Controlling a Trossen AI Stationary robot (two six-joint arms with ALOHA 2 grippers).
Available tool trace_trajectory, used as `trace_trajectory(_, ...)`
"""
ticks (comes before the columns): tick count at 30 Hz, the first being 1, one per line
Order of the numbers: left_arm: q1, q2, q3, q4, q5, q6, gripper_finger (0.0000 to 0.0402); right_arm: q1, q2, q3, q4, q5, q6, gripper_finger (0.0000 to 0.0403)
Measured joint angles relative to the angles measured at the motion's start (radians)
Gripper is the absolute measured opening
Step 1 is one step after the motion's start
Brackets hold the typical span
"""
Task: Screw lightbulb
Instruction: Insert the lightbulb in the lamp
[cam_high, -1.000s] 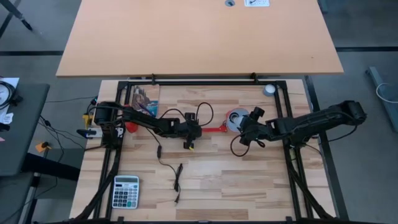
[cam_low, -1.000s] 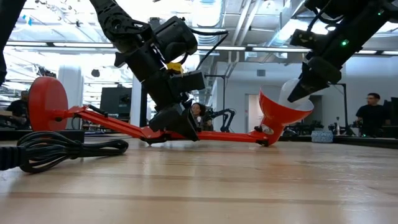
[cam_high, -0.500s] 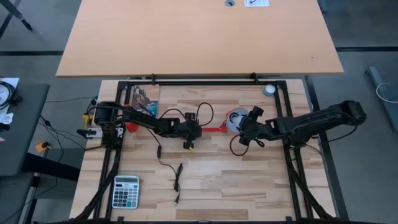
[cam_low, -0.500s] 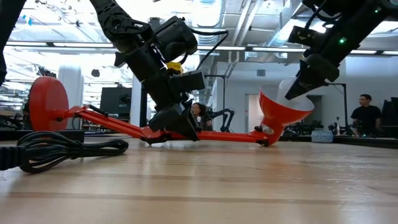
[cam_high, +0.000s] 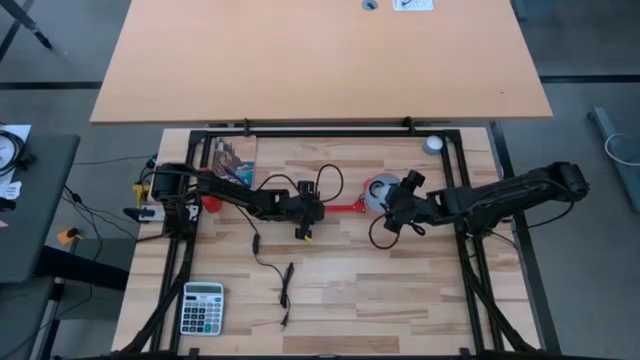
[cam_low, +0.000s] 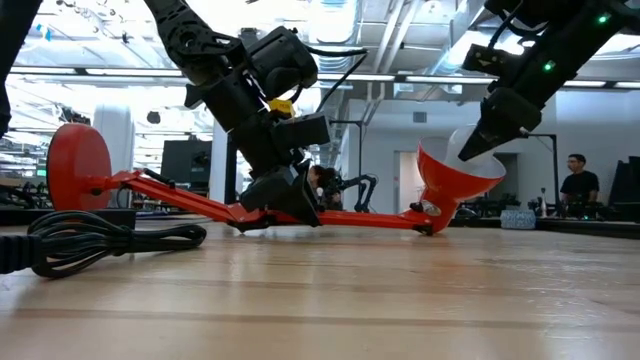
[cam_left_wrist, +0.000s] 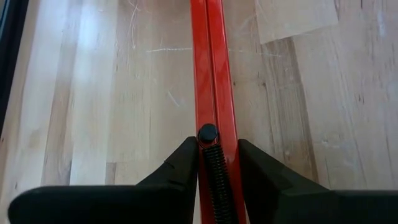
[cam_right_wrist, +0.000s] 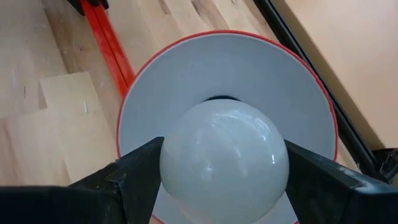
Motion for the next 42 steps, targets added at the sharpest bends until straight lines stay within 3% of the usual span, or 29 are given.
trace_trajectory(15,0.0,0.0,0.0,0.004,0.001,-0.001,0.008,-0.039,0.0,0.003,-0.024,-0.001,0.0,0.0301)
trace_trajectory(30,0.001,0.001,0.0,0.004,-0.006,-0.005,0.008,-0.04,0.096,0.016,0.001,0.007,0.008,0.0301)
trace_trajectory(42,0.001,0.001,0.0,0.005,0.001,-0.006,0.008,-0.046,0.097,0.038,-0.006,-0.011,0.206,0.0301)
